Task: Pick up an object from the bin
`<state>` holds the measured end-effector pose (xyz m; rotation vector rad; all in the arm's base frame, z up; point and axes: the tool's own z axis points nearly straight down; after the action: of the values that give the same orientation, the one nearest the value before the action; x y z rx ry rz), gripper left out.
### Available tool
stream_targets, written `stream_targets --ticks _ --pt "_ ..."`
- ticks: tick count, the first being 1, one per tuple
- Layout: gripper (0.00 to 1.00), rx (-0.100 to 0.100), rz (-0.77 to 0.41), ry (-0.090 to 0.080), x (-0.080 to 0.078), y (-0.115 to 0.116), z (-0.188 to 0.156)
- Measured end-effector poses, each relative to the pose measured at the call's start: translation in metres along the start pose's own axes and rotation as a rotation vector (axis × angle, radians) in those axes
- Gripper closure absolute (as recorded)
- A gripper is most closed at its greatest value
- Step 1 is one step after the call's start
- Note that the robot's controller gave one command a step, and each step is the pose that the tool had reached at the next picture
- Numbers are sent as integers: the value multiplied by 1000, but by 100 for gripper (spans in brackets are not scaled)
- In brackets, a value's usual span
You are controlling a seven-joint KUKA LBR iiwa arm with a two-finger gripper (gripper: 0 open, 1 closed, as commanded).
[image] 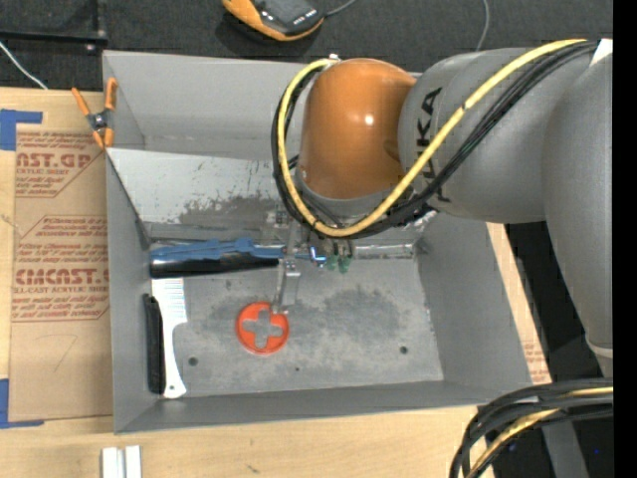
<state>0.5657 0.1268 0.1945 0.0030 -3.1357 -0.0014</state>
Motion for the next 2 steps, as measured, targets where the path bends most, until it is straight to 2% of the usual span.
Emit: stream_targets --ticks 1,2 --pt "0 -1 2 -7 -1 -1 -5" --pt "0 -2 172 -5 13 13 58"
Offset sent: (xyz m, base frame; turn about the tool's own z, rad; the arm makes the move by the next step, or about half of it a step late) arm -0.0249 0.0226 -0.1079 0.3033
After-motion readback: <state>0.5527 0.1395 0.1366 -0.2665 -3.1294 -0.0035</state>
